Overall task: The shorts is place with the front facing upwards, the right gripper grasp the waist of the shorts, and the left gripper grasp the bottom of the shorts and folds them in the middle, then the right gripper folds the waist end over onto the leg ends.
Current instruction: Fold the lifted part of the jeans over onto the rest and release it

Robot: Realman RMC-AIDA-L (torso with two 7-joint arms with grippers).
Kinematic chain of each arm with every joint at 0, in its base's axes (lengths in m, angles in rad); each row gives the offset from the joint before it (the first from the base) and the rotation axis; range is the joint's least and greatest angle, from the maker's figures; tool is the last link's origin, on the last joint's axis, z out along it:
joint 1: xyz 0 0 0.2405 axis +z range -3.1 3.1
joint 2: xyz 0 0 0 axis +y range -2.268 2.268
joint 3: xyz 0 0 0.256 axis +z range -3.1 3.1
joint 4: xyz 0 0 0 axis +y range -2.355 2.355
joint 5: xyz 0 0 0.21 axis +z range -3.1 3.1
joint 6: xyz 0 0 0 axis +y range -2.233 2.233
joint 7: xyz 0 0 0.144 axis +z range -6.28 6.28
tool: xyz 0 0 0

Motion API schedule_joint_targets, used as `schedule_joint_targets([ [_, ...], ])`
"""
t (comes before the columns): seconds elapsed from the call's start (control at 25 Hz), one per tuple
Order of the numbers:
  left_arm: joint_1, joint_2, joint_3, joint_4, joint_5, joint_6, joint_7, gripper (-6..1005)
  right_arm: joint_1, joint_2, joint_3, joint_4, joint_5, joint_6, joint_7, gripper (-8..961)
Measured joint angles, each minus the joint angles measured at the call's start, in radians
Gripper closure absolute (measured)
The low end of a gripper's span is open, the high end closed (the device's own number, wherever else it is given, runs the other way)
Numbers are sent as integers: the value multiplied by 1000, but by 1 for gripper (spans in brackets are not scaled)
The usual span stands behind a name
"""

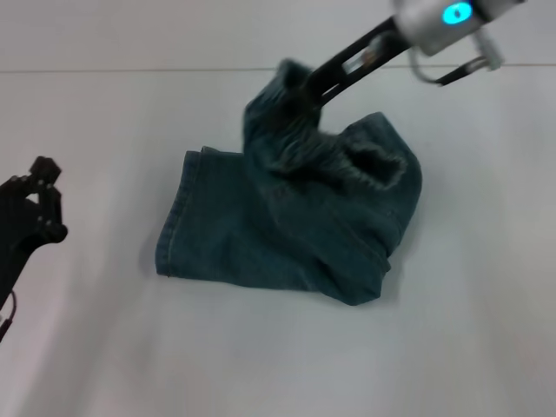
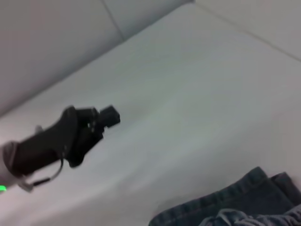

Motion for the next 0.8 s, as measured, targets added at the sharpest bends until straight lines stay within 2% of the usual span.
schedule_joint_targets([
  [0.24, 20, -4, -2, -1, -1, 0, 5, 959, 74, 67, -121, 52, -52, 95, -33, 852],
  [0.36, 26, -5, -2, -3, -1, -2, 6, 957, 113, 90, -162, 100, -83, 152, -46, 852],
  [0.52, 28, -6, -2, -4, -1, -5, 6, 955, 147, 100, -187, 154, -88, 200, -54, 852],
  [0.76, 29, -6, -2, -4, 5, -14, 7, 951, 152, 103, -189, 151, -64, 202, -66, 786],
  [0.8, 29, -6, -2, -4, 6, -18, 8, 951, 151, 103, -189, 149, -60, 197, -67, 678],
])
